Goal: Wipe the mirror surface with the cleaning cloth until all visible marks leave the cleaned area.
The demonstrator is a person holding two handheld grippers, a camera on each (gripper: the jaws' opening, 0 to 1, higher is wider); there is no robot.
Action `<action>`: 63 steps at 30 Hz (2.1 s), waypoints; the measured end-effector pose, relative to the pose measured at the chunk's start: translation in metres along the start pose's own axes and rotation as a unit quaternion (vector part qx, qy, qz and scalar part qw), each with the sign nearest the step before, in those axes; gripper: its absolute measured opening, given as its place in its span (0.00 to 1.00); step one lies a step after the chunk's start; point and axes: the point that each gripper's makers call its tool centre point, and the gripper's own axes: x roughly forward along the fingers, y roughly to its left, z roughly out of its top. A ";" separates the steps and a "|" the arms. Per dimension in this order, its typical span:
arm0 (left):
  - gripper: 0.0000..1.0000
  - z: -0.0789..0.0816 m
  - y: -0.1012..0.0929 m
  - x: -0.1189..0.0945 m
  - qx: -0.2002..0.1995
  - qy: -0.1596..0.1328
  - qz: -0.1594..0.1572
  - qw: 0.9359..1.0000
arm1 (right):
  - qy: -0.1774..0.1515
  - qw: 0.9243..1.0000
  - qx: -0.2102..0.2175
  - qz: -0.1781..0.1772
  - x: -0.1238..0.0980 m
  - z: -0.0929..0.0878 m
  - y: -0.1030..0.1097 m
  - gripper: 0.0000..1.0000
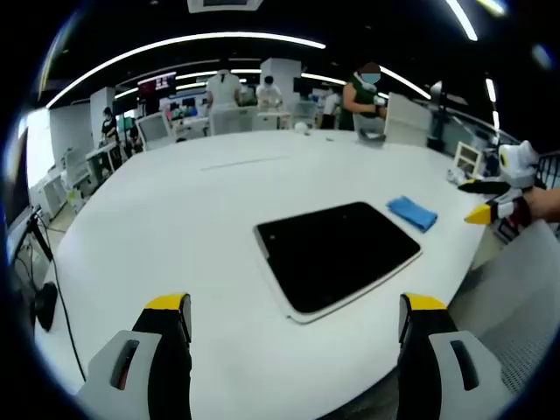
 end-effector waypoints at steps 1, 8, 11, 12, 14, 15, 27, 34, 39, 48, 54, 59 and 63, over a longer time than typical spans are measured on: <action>0.99 0.000 0.001 0.000 -0.001 -0.001 0.001 1.000 | -0.001 1.000 0.000 0.000 0.000 0.001 0.000 1.00; 0.99 -0.002 -0.002 0.000 -0.036 0.005 -0.009 0.999 | -0.003 1.000 0.005 0.000 -0.001 0.001 -0.001 1.00; 0.99 -0.001 0.000 -0.001 -0.056 0.010 -0.008 0.998 | -0.009 1.000 -0.027 -0.009 0.000 0.005 -0.007 1.00; 0.99 -0.001 0.001 0.000 -0.050 0.012 -0.006 0.999 | -0.028 0.998 -0.055 -0.016 -0.001 0.013 -0.009 1.00; 0.99 0.002 0.007 0.000 -0.024 0.014 0.012 1.000 | -0.017 0.999 -0.047 -0.003 0.000 0.012 -0.004 1.00; 0.99 0.005 0.006 0.000 -0.028 0.002 0.012 1.000 | -0.014 0.999 -0.052 0.007 0.002 0.012 0.000 1.00; 0.99 0.000 -0.003 0.001 -0.024 0.005 -0.003 1.000 | 0.033 0.999 -0.030 0.018 0.007 -0.011 0.004 1.00; 0.99 0.002 -0.012 0.002 0.037 0.013 -0.016 0.999 | 0.024 1.000 -0.010 0.016 0.006 -0.009 0.001 1.00; 0.99 0.004 -0.006 0.002 0.025 0.006 -0.009 1.000 | 0.025 1.000 0.007 0.013 0.006 -0.012 -0.002 1.00; 0.99 0.003 -0.007 0.003 0.004 0.001 -0.017 1.000 | 0.022 0.999 -0.022 0.023 0.007 -0.007 0.008 1.00; 0.99 0.004 -0.004 0.003 0.008 -0.003 -0.007 1.000 | 0.037 0.999 -0.020 0.033 0.007 -0.014 0.011 1.00; 0.99 0.006 0.003 0.002 0.000 -0.011 0.008 1.000 | 0.040 0.998 -0.021 0.039 0.008 -0.013 0.013 1.00; 0.99 0.007 0.000 0.003 -0.011 -0.013 0.000 1.000 | 0.030 0.999 -0.021 0.035 0.008 -0.010 0.011 1.00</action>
